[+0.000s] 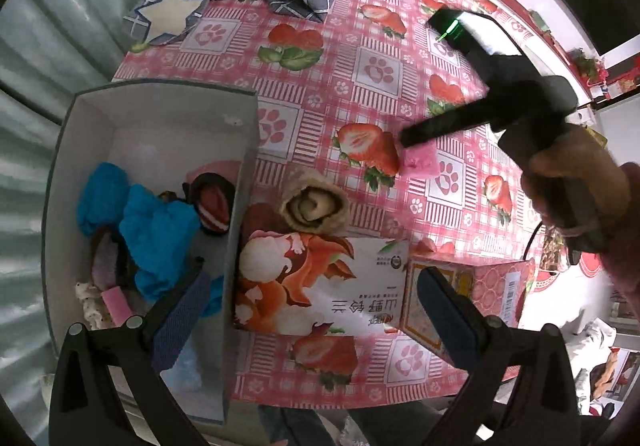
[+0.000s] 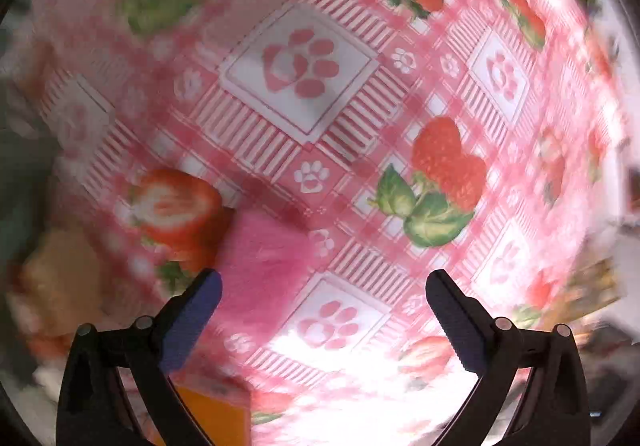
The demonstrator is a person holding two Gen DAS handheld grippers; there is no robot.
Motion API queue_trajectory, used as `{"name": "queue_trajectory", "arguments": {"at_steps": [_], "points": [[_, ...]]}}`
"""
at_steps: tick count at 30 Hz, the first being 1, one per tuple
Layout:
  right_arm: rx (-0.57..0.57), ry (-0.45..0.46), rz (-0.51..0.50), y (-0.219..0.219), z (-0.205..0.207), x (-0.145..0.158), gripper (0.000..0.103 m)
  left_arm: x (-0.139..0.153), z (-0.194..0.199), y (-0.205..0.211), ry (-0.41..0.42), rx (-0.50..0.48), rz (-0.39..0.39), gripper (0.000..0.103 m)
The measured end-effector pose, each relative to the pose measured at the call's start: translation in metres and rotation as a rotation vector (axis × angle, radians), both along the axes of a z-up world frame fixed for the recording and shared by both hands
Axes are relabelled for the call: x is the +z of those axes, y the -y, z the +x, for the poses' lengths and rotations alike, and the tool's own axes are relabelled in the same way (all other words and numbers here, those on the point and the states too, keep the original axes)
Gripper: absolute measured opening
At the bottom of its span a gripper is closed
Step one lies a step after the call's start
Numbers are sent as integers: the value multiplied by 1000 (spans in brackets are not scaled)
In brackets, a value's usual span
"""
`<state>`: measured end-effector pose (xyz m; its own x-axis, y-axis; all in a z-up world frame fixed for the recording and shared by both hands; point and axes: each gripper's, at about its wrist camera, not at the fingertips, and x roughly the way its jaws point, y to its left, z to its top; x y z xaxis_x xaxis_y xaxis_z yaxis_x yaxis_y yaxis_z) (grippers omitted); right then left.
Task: Organize soft objects
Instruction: 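Move both grippers from the box back over the tablecloth, then grasp the beige knit item with left gripper while right grasps another pink sponge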
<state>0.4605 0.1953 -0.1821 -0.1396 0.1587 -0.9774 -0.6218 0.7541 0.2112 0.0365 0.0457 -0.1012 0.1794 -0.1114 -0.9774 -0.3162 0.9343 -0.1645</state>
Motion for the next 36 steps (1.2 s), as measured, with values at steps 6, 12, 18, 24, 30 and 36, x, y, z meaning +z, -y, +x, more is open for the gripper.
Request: {"name": "queue_trajectory", "arguments": {"at_steps": [6, 12, 18, 24, 30, 36], "points": [[226, -115, 143, -54, -41, 10, 103, 1, 0, 2, -20, 0, 20, 103], [405, -18, -5, -82, -69, -20, 103, -5, -4, 0, -45, 25, 18, 103], [309, 181, -222, -22, -37, -41, 103, -11, 5, 6, -46, -1, 3, 103], [-82, 25, 24, 78, 20, -25, 103, -10, 27, 12, -28, -52, 2, 103], [-348, -101, 71, 123, 55, -51, 103, -29, 63, 19, -76, -74, 6, 103], [-394, -120, 58, 121, 50, -70, 103, -72, 106, 27, -177, -100, 34, 103]]}}
